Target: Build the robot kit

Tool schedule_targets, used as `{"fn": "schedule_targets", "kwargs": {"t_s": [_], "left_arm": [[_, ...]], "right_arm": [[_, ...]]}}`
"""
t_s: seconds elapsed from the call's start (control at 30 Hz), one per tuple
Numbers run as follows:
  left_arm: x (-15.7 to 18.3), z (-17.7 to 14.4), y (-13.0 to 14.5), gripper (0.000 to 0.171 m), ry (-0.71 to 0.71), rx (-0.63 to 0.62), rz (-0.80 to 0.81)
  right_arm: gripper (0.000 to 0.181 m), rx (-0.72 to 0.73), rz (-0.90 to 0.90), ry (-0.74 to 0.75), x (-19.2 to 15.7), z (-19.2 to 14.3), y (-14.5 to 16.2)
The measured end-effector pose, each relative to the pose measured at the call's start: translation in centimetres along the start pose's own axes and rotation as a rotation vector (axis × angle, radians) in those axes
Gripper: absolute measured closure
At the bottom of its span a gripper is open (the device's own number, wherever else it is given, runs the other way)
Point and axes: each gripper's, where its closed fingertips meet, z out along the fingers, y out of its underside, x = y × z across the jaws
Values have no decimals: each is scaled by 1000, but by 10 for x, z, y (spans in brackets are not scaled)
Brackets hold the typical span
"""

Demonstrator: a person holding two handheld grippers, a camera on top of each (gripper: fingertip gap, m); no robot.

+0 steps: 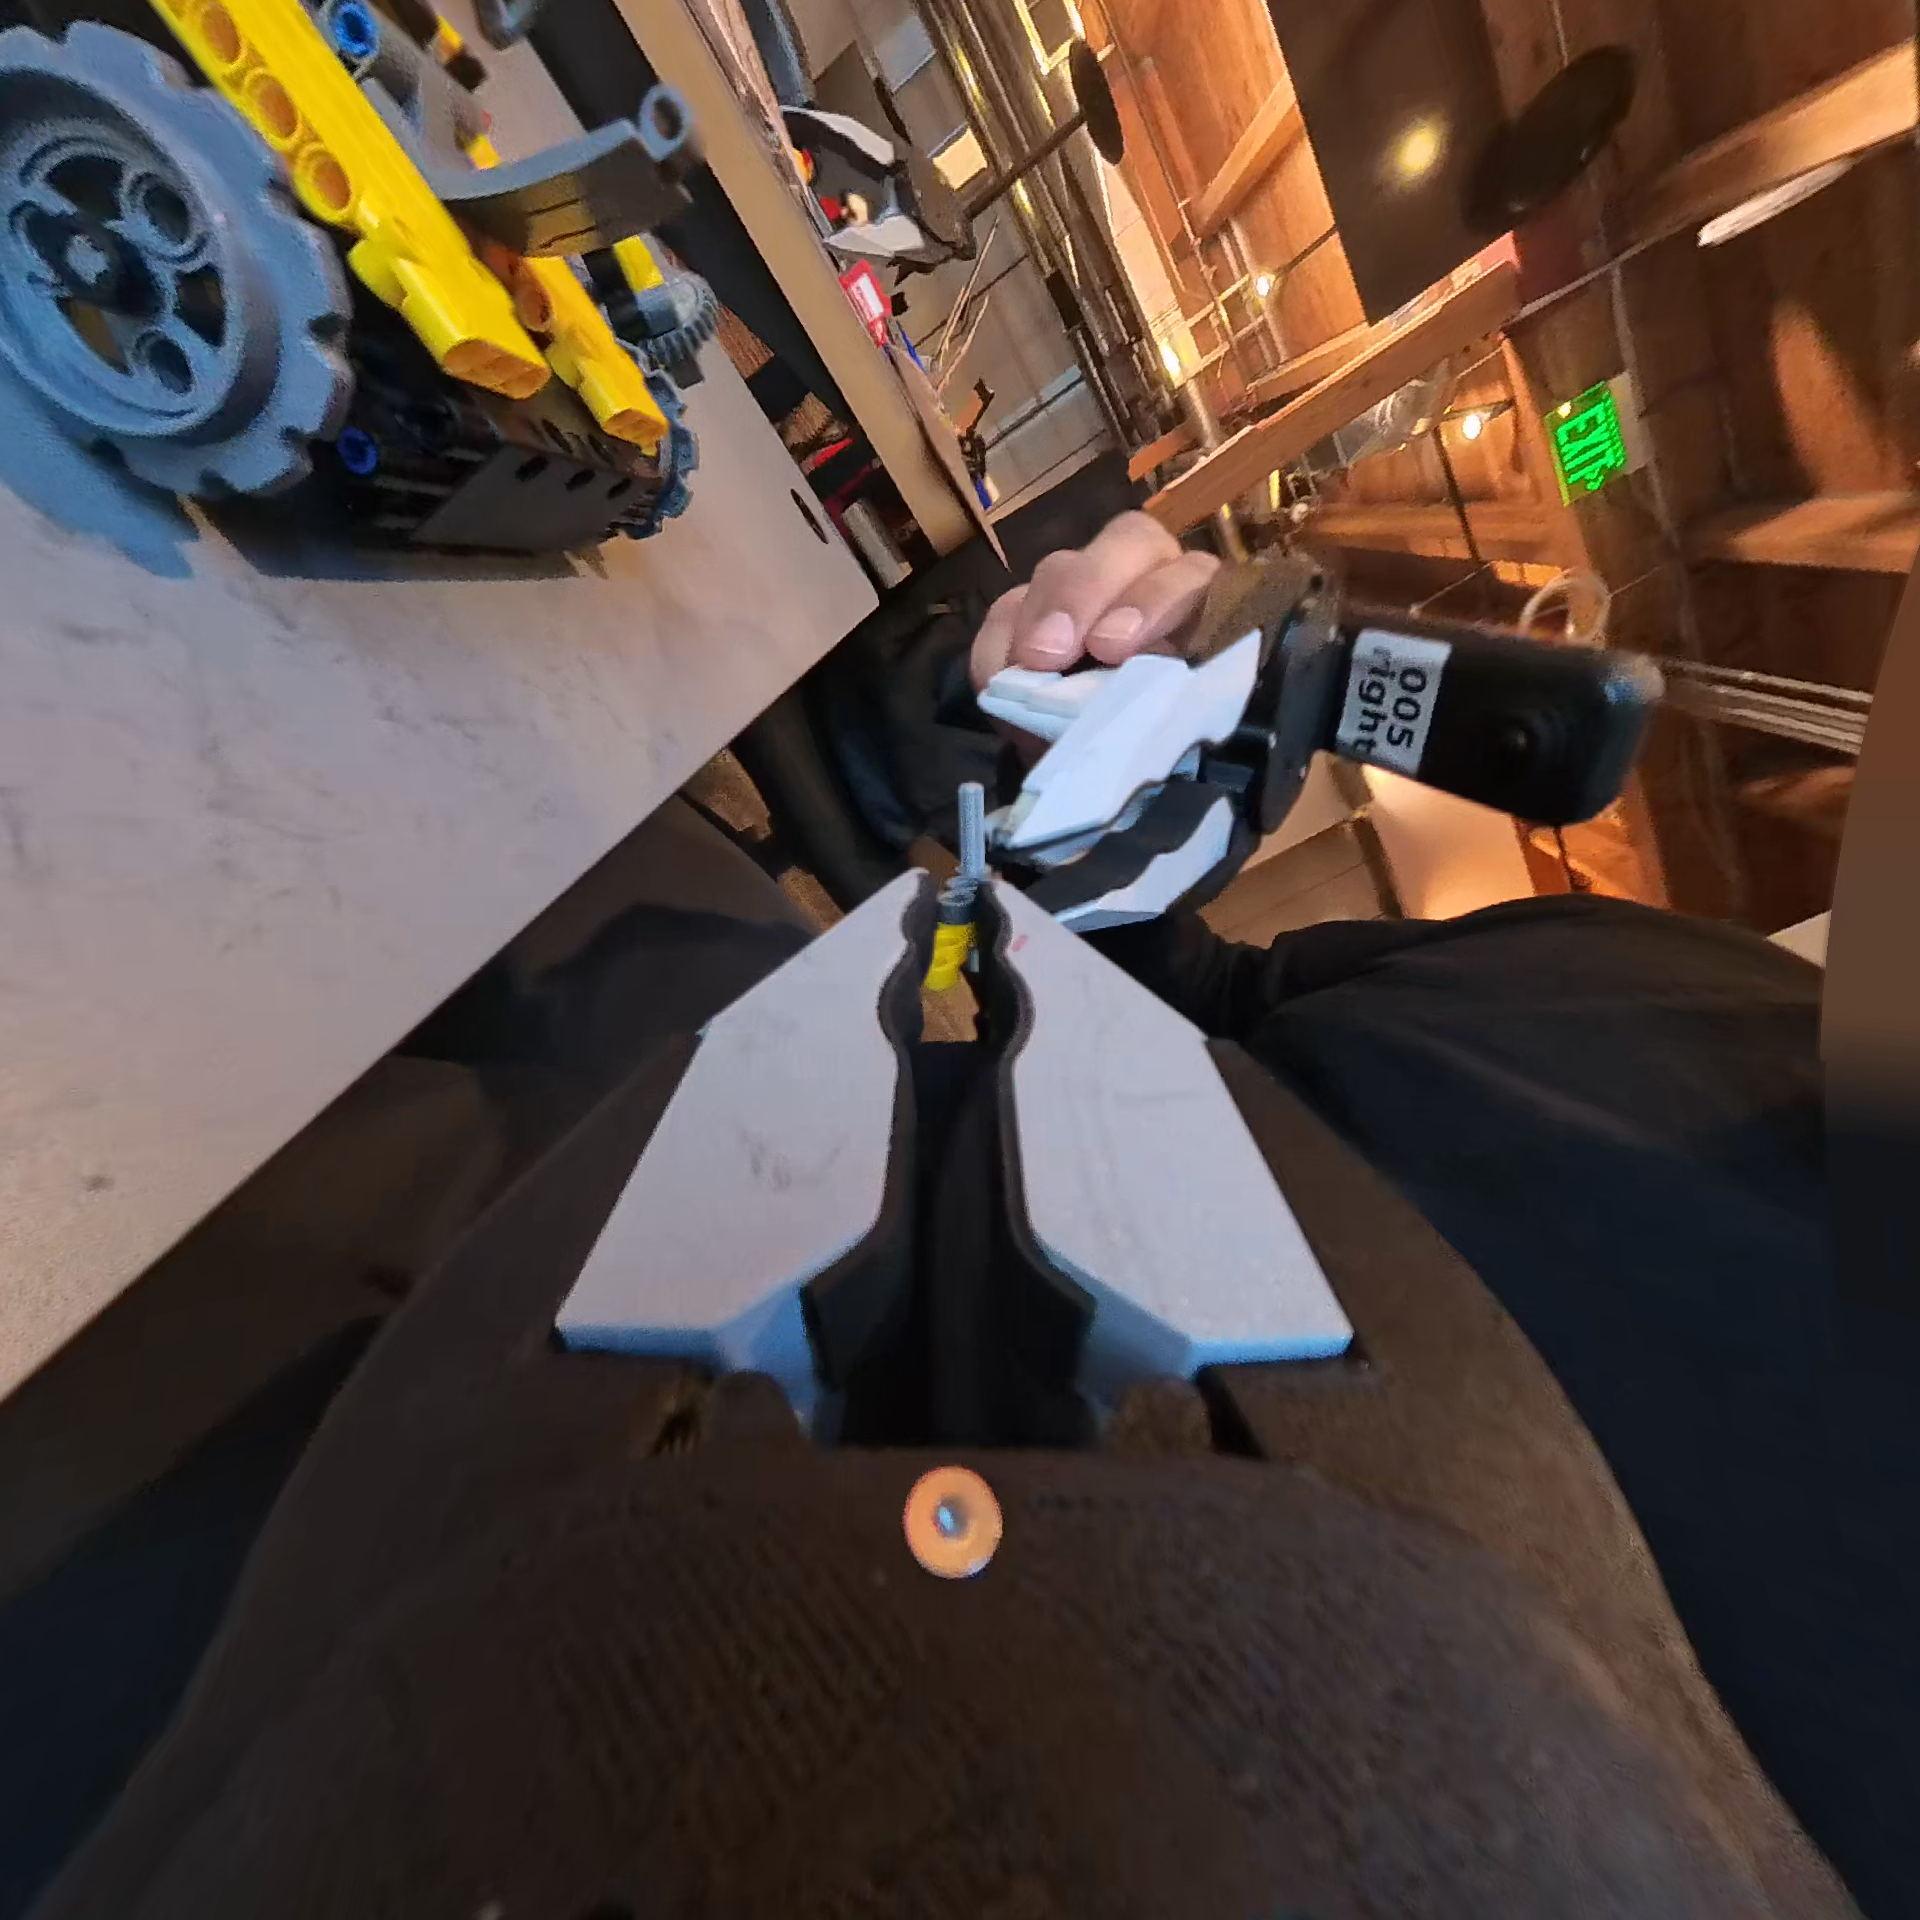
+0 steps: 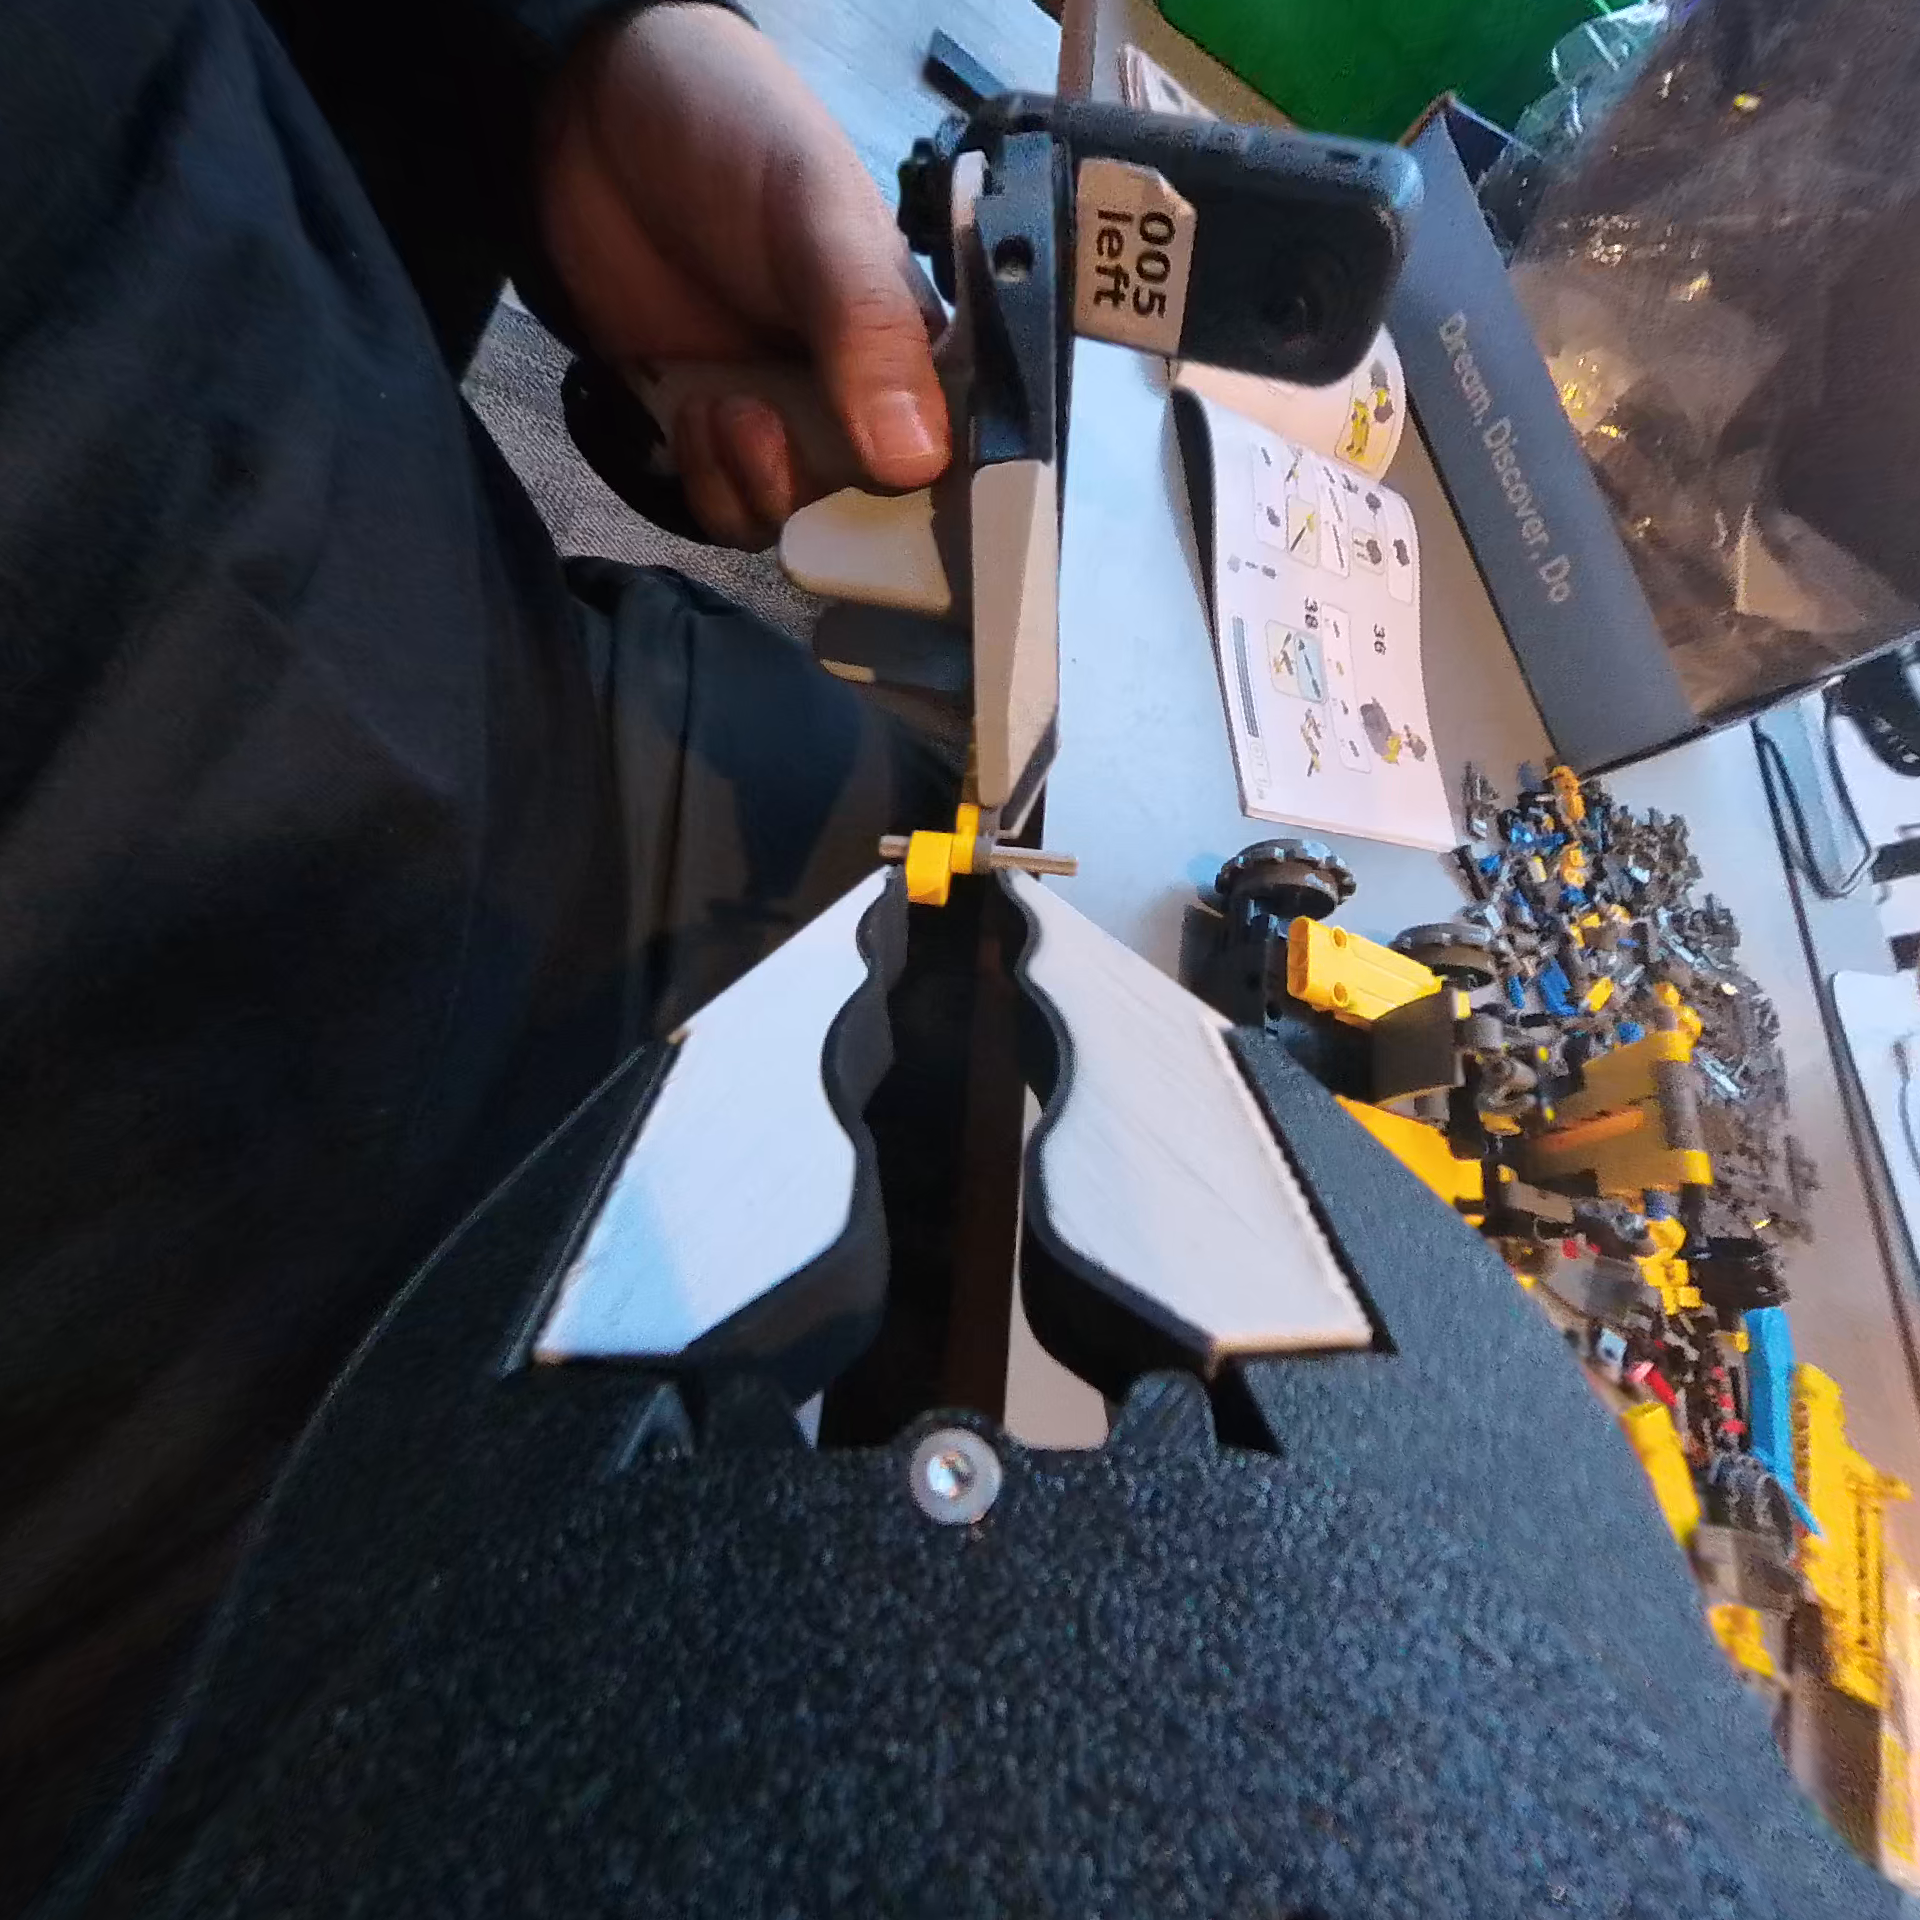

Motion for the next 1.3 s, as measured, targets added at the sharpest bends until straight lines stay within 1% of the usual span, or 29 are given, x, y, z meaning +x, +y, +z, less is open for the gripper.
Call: {"fn": "schedule_targets", "kwargs": {"t_s": [0.1, 0.23, 0.37, 0.47, 0.57, 0.63, 0.67, 0.73, 0.77, 0.83, 0.93, 1.0, 1.07, 1.2, 1.3], "left_arm": [[-3, -2, -2, 167, 5, 22, -27], [4, -2, -6, 167, 39, 41, -6], [2, -3, -6, 167, -4, 35, 60], [2, -6, -10, 167, -32, 44, 109], [-3, -12, -16, 167, -87, 61, 166], [-5, -15, -21, 167, -110, 74, 187], [-6, -17, -23, 166, -124, 82, 195], [-10, -19, -26, 167, -139, 92, 199], [-11, -20, -27, 167, -139, 96, 193], [-13, -20, -27, 167, -139, 101, 175], [-16, -19, -26, 167, -141, 97, 155], [-18, -19, -26, 167, -148, 99, 155], [-19, -19, -26, 167, -157, 102, 154], [-25, -22, -29, 167, -172, 116, 124], [-25, -23, -29, 167, -164, 122, 109]], "right_arm": [[168, 8, -11, 30, 1, 2, 1], [163, 10, 80, 7, -2, 7, 7], [162, 66, 143, 18, 0, 8, 4], [163, 47, 181, 27, 4, 6, 14], [164, 58, 265, 84, 21, -6, 26], [169, 58, 364, 173, 43, -23, 42], [171, 41, 426, 236, 56, -33, 56], [171, -16, 574, 359, 80, -56, 92], [171, -46, 656, 397, 88, -67, 112], [169, -73, 799, 428, 95, -82, 141], [166, -31, 909, 423, 96, -92, 156], [163, -65, 944, 422, 94, -91, 169], [159, -100, 960, 416, 91, -88, 179], [158, -115, 967, 397, 87, -80, 182], [157, -147, 964, 416, 88, -79, 189]]}}
